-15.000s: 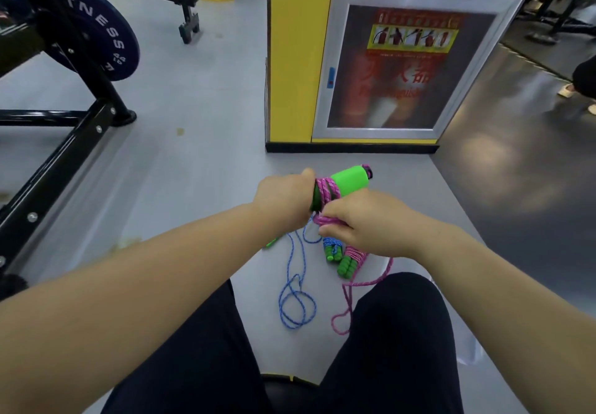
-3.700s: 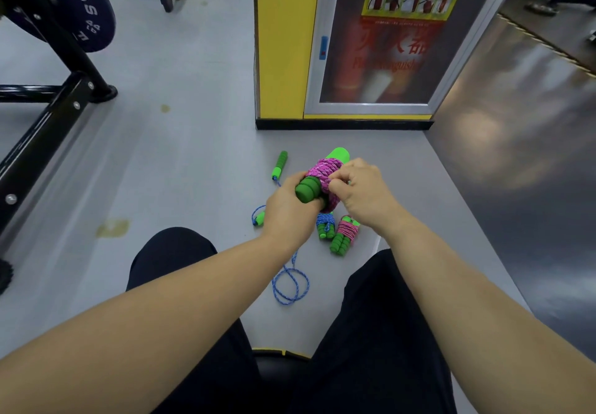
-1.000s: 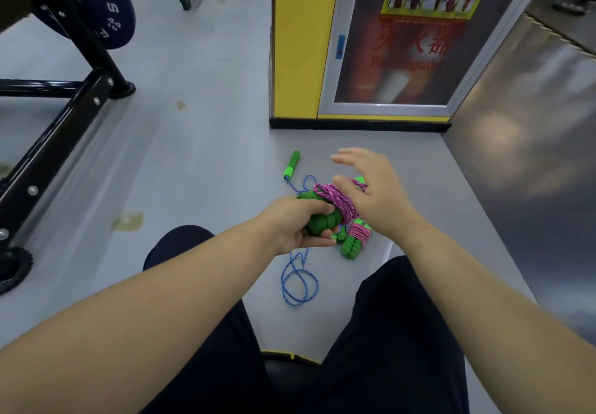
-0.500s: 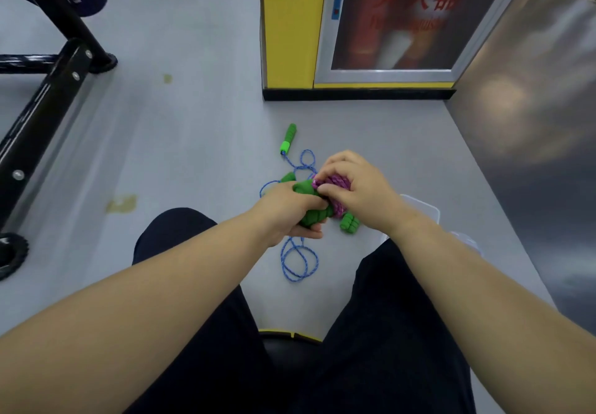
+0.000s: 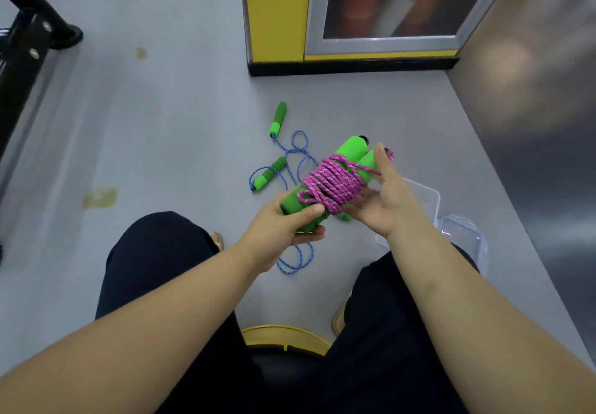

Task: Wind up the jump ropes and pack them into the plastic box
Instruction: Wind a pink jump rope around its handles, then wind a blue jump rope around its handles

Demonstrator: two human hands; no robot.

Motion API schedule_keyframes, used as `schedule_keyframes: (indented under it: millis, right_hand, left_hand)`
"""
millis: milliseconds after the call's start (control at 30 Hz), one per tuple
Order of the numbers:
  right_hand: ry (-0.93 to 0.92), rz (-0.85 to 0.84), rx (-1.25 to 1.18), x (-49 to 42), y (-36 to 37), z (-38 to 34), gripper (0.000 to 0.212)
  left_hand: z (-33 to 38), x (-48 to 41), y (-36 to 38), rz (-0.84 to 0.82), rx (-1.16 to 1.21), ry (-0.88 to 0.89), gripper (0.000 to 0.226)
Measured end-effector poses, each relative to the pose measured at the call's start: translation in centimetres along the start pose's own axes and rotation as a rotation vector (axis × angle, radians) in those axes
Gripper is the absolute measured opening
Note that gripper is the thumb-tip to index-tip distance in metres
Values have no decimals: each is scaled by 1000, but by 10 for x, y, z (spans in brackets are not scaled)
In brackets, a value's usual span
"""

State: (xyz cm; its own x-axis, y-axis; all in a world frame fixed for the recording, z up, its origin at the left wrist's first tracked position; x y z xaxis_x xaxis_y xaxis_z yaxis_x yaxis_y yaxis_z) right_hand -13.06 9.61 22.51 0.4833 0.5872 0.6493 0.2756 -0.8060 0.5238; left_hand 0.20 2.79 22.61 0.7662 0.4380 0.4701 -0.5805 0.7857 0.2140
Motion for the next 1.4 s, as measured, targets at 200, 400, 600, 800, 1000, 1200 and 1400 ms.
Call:
schedule_keyframes:
  millis: [200,400,600,800,1000,1200,1400]
  right_hand:
    - [-6,-75,-79,-29,-3,-3,32]
    - [25,-153,-124,-49,-14,5,29]
    - [96,-55,-117,-78,-43,20,38]
    - [106,129,-170,-116,-82,34,50]
    - [245,169,18,-147,-115,101,33]
    - [248,565,232,-208,-220,125,53]
    - [-43,745,328,-272,-260,96,46]
  left_hand:
    - [-13,-17,3,-117,-100,-48,28]
    - [-34,-34,6,-234,8,-214,17]
    - [-67,-54,14,-364,27,-425,24]
    - [-89,-105,-1,-206,-184,-433,15]
    - [-137,-144,6,-147,-247,-536,25]
    - [-203,-197,-23,-230,-870,-640,27]
    - [-227,-275,-93,8,-1122,-652,24]
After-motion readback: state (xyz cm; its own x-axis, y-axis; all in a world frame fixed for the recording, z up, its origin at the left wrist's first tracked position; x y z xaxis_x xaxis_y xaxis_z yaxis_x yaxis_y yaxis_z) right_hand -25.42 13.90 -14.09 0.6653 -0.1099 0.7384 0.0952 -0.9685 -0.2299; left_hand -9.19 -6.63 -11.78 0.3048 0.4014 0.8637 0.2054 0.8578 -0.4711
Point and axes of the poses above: each hand's wrist, its own x-axis away from the middle knuckle, its own y-axis out of the palm, z = x × y, the point moved 8 cm from there along -x, towards the middle knuckle, and after that the axes turned 8 degrees about -x, right-handed, at the moved point
